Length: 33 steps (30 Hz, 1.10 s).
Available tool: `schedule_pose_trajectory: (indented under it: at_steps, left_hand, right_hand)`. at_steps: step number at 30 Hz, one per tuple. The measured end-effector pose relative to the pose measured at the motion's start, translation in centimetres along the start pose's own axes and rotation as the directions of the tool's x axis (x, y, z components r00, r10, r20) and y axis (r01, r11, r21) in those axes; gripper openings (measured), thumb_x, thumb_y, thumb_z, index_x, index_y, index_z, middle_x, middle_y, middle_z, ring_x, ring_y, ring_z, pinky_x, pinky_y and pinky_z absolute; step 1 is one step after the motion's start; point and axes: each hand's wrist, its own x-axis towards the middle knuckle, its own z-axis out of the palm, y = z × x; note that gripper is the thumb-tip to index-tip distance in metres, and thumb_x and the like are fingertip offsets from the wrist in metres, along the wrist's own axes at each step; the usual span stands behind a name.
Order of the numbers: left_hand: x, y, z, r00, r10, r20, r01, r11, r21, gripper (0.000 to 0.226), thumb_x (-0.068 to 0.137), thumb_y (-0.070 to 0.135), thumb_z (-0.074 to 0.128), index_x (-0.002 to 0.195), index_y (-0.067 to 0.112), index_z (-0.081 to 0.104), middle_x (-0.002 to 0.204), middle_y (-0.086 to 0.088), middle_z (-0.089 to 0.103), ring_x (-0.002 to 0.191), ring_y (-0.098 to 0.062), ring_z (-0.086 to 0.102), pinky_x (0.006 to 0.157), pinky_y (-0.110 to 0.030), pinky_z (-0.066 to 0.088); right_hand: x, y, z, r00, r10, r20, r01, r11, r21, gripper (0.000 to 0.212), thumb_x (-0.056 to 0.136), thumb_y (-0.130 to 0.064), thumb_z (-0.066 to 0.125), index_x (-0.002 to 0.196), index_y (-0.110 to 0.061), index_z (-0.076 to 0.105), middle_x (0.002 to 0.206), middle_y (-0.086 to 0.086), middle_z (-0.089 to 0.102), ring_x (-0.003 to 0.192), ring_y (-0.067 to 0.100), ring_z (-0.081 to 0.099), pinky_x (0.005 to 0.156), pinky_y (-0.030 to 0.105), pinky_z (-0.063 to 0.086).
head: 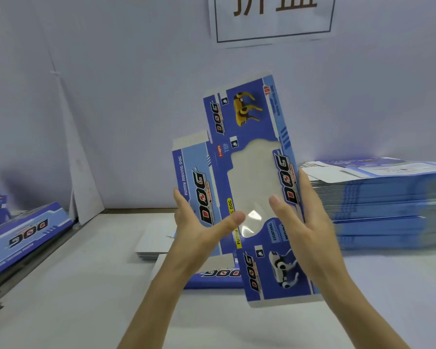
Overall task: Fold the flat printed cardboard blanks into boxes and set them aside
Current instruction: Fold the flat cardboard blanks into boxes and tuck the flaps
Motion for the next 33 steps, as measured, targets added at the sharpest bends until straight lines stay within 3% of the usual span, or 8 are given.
schedule_pose_trajectory:
  at_steps: [5, 9, 11, 13, 16, 20, 23, 33]
  left_hand:
    - [0.2, -0.7, -0.2, 1.0, 0.027, 0.017, -0.026, 0.997, -0.071, 0.138, 0.045, 0.06, 0.074, 0.15, 0.037, -0.013, 0.154, 0.009, 0.022, 0.141, -0.017, 0.029, 0.111, -0.048, 0.036]
    - [-0.2, -0.5, 0.5, 0.99, 0.1, 0.095, -0.085, 0.984, -0.154, 0.152, 0.029, 0.074, 0.079, 0.15, 0.043, -0.008, 0.15, 0.01, 0.032, 0.135, -0.016, 0.041, 0.099, -0.031, 0.049]
    - [-0.7, -0.6, 1.6, 0.983, 0.121, 0.141, -0.095, 0.979, -0.181, 0.147, 0.032, 0.077, 0.079, 0.148, 0.046, -0.007, 0.153, 0.009, 0.031, 0.136, -0.017, 0.04, 0.103, -0.039, 0.047]
    - [-0.9, -1.0, 2.6, 0.985, 0.123, 0.125, -0.091, 0.967, -0.236, 0.134, 0.045, 0.066, 0.082, 0.149, 0.045, -0.001, 0.15, 0.007, 0.037, 0.134, -0.018, 0.044, 0.102, -0.044, 0.047]
    - [-0.4, -1.1, 1.7, 0.992, 0.115, -0.045, -0.124, 0.935, -0.333, 0.097, 0.069, 0.052, 0.078, 0.147, 0.033, 0.023, 0.136, 0.009, 0.052, 0.119, -0.008, 0.057, 0.083, -0.024, 0.056]
    - [0.8, -0.5, -1.7, 0.993, 0.115, -0.026, -0.116, 0.917, -0.381, 0.06, 0.082, 0.045, 0.067, 0.135, 0.027, 0.045, 0.122, 0.003, 0.066, 0.107, -0.014, 0.066, 0.075, -0.03, 0.058]
    - [0.8, -0.2, -2.4, 0.994, 0.111, -0.01, -0.107, 0.927, -0.36, 0.056, 0.082, 0.046, 0.065, 0.132, 0.031, 0.045, 0.117, 0.004, 0.068, 0.105, -0.017, 0.068, 0.083, -0.039, 0.057]
    - [-0.2, 0.9, -1.0, 0.97, 0.231, -0.08, -0.244, 0.936, -0.255, 0.072, 0.061, 0.052, 0.064, 0.128, 0.04, 0.039, 0.114, 0.018, 0.061, 0.101, 0.004, 0.062, 0.063, -0.014, 0.054]
  right_hand:
    - [0.0, 0.0, -0.1, 1.0, -0.006, 0.005, 0.006, 0.998, -0.066, 0.074, 0.084, -0.06, 0.055, 0.149, -0.046, 0.023, 0.147, -0.026, 0.039, 0.132, -0.008, 0.038, 0.109, 0.028, 0.039]
    - [-0.3, -0.1, 0.7, 0.999, -0.038, 0.029, 0.038, 0.999, -0.016, 0.062, 0.09, -0.051, 0.058, 0.142, -0.052, 0.024, 0.131, -0.045, 0.037, 0.116, -0.03, 0.035, 0.094, 0.0, 0.033]
    - [-0.9, 0.2, 1.6, 0.995, -0.042, 0.095, 0.037, 0.998, 0.048, 0.058, 0.096, -0.028, 0.058, 0.143, -0.046, 0.029, 0.119, -0.051, 0.046, 0.111, -0.029, 0.043, 0.083, -0.003, 0.039]
    - [-1.4, 0.5, 2.2, 0.989, -0.049, 0.142, 0.034, 0.994, 0.105, 0.056, 0.098, -0.016, 0.054, 0.144, -0.041, 0.033, 0.121, -0.042, 0.054, 0.111, -0.019, 0.052, 0.08, 0.002, 0.046]
    - [-0.6, 0.0, 1.1, 0.994, -0.075, 0.082, 0.069, 0.995, 0.078, 0.049, 0.099, -0.019, 0.051, 0.142, -0.039, 0.04, 0.129, -0.025, 0.059, 0.119, -0.004, 0.055, 0.092, 0.018, 0.051]
    - [1.3, -0.3, -1.8, 0.992, 0.113, 0.05, -0.122, 0.953, 0.277, 0.025, 0.1, -0.025, 0.048, 0.116, -0.04, 0.059, 0.099, -0.018, 0.073, 0.093, 0.002, 0.07, 0.062, 0.02, 0.057]
    - [1.6, 0.2, -2.4, 0.984, 0.162, 0.07, -0.175, 0.939, 0.296, 0.019, 0.099, -0.03, 0.048, 0.108, -0.033, 0.063, 0.094, -0.009, 0.075, 0.085, 0.008, 0.073, 0.054, 0.019, 0.054]
    - [1.1, 1.0, -1.3, 0.974, 0.202, 0.098, -0.224, 0.907, 0.357, 0.032, 0.084, -0.044, 0.056, 0.113, -0.033, 0.062, 0.099, -0.006, 0.075, 0.085, 0.01, 0.073, 0.053, 0.024, 0.055]
